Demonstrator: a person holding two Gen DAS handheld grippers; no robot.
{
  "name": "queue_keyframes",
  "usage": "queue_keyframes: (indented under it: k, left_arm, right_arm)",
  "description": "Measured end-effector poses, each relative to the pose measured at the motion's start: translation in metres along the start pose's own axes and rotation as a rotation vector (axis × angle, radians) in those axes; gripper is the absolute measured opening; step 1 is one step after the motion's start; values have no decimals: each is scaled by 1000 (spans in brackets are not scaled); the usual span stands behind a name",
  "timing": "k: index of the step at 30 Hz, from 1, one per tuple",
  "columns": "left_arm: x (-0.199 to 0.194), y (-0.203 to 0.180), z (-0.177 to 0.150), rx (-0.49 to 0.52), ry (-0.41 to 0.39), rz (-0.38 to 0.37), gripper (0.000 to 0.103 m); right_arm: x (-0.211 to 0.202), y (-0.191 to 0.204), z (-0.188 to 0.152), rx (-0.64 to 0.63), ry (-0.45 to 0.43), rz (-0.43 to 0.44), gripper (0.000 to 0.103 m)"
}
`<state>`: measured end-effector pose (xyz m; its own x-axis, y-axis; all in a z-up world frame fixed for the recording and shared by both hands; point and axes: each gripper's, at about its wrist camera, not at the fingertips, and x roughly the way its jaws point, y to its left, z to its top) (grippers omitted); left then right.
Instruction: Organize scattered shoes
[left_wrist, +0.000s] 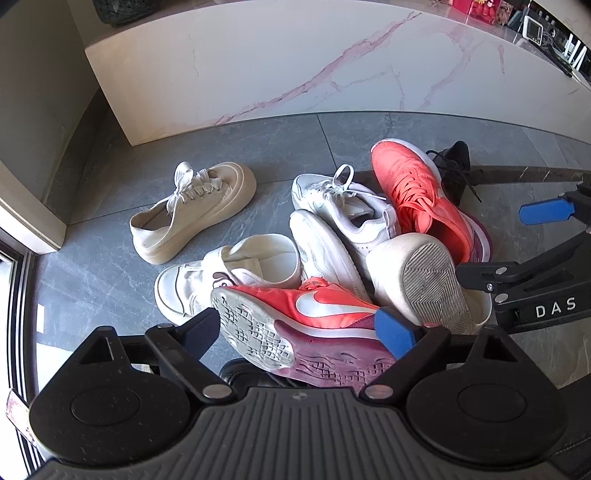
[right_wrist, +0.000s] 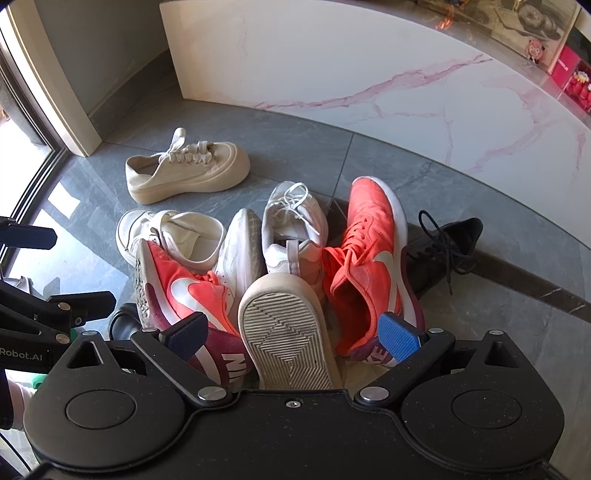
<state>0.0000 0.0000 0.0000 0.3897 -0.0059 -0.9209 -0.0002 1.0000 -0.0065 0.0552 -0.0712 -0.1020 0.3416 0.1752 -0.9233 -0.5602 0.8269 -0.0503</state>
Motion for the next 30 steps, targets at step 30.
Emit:
queue_keyframes:
  k: [30]
  left_arm:
    - [-2,3,-2,-28,7,6,91]
  right_arm:
    - [3,1,2,-8,18,-2,98]
